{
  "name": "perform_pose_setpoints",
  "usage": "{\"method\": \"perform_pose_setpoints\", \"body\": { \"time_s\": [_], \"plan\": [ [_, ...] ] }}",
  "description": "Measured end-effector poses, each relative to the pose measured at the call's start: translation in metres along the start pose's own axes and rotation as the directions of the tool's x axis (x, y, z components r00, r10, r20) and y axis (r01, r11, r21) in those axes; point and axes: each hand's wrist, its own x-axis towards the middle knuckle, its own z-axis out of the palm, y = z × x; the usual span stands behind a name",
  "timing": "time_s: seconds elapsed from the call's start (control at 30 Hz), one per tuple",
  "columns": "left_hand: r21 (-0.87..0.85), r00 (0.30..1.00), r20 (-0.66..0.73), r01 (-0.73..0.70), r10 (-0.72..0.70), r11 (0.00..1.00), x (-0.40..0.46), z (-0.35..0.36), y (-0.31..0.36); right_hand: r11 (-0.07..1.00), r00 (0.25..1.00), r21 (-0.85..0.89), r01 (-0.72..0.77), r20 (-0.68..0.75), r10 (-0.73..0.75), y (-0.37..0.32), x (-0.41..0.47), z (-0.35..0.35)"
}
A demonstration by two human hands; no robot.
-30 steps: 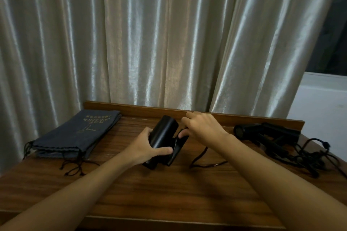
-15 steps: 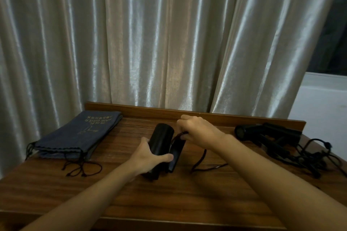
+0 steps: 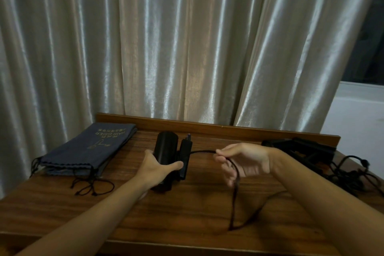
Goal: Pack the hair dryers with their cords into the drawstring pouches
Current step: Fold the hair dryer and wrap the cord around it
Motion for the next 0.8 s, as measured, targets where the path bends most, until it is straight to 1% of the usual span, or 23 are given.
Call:
{"method": "perform_pose_setpoints", "body": {
  "time_s": [0.03, 0.07, 0.1, 0.13, 0.17, 0.2, 0.23, 0.27, 0.3, 0.37, 0.4, 0.43, 0.47, 0.5, 0.53, 0.6, 0.63, 0.7, 0.73, 0.8],
  "plan": [
    [0.005, 1.0, -0.002, 0.002, -0.002, 1.0, -0.001, -0.001, 0.0, 1.0, 0.997, 0.007, -0.024, -0.07, 0.025, -0.001, -0.002, 0.001],
    [0.013, 1.0, -0.001, 0.004, -0.004, 1.0, -0.002, -0.001, 0.0, 0.998, 0.981, -0.028, -0.048, -0.192, 0.042, -0.003, -0.003, 0.002],
    [0.025, 1.0, 0.013, 0.002, -0.003, 1.0, -0.003, -0.002, 0.0, 0.986, 0.935, -0.145, -0.078, -0.355, 0.021, -0.004, -0.001, 0.002],
    [0.044, 0.999, 0.046, -0.004, 0.002, 0.999, -0.005, -0.003, 0.001, 0.93, 0.858, -0.343, -0.131, -0.509, -0.066, -0.006, 0.003, 0.001],
    [0.07, 0.995, 0.101, -0.018, 0.011, 0.997, -0.007, -0.004, 0.003, 0.801, 0.768, -0.559, -0.216, -0.603, -0.214, -0.008, 0.008, 0.001],
    [0.098, 0.985, 0.17, -0.036, 0.019, 0.995, -0.009, -0.005, 0.005, 0.604, 0.695, -0.734, -0.31, -0.609, -0.383, -0.01, 0.012, 0.002],
    [0.12, 0.97, 0.241, -0.053, 0.023, 0.991, -0.012, -0.005, 0.008, 0.383, 0.656, -0.836, -0.392, -0.546, -0.521, -0.011, 0.015, 0.0],
    [0.134, 0.953, 0.303, -0.066, 0.023, 0.989, -0.016, -0.005, 0.011, 0.204, 0.64, -0.872, -0.445, -0.469, -0.609, -0.012, 0.017, -0.002],
    [0.137, 0.935, 0.353, -0.077, 0.024, 0.988, -0.02, -0.004, 0.015, 0.087, 0.639, -0.881, -0.464, -0.402, -0.655, -0.013, 0.019, -0.007],
    [0.1, 0.901, 0.432, -0.084, 0.032, 0.991, -0.027, -0.001, 0.023, -0.094, 0.669, -0.875, -0.475, -0.29, -0.685, -0.011, 0.022, -0.017],
    [0.071, 0.881, 0.472, -0.076, 0.034, 0.995, -0.029, -0.001, 0.026, -0.177, 0.679, -0.859, -0.48, -0.237, -0.695, -0.009, 0.022, -0.022],
    [0.041, 0.857, 0.515, -0.06, 0.03, 0.997, -0.031, -0.001, 0.03, -0.227, 0.674, -0.845, -0.484, -0.195, -0.713, -0.006, 0.022, -0.026],
    [0.004, 0.832, 0.554, -0.032, 0.024, 0.999, -0.033, -0.001, 0.032, -0.231, 0.652, -0.844, -0.485, -0.173, -0.738, -0.002, 0.021, -0.032],
    [-0.049, 0.812, 0.583, 0.009, 0.022, 0.999, -0.034, -0.001, 0.033, -0.175, 0.617, -0.862, -0.475, -0.184, -0.765, 0.002, 0.019, -0.037],
    [-0.119, 0.798, 0.602, 0.058, 0.026, 0.991, -0.035, -0.001, 0.033, -0.069, 0.579, -0.891, -0.449, -0.232, -0.782, 0.007, 0.017, -0.042],
    [-0.294, 0.79, 0.61, 0.151, 0.063, 0.944, -0.036, 0.002, 0.035, 0.183, 0.548, -0.911, -0.37, -0.373, -0.749, 0.019, 0.021, -0.041],
    [-0.379, 0.804, 0.589, 0.183, 0.084, 0.907, -0.036, 0.005, 0.037, 0.301, 0.546, -0.903, -0.306, -0.426, -0.722, 0.028, 0.026, -0.037],
    [-0.506, 0.865, 0.496, 0.212, 0.081, 0.836, -0.037, 0.015, 0.042, 0.543, 0.551, -0.833, -0.106, -0.504, -0.666, 0.042, 0.037, -0.026],
    [-0.544, 0.898, 0.436, 0.213, 0.056, 0.812, -0.036, 0.021, 0.046, 0.637, 0.557, -0.771, -0.004, -0.531, -0.639, 0.048, 0.042, -0.02],
    [-0.577, 0.953, 0.301, 0.191, -0.01, 0.794, -0.032, 0.031, 0.053, 0.78, 0.599, -0.608, 0.15, -0.571, -0.561, 0.06, 0.05, -0.007]
  ]
}}
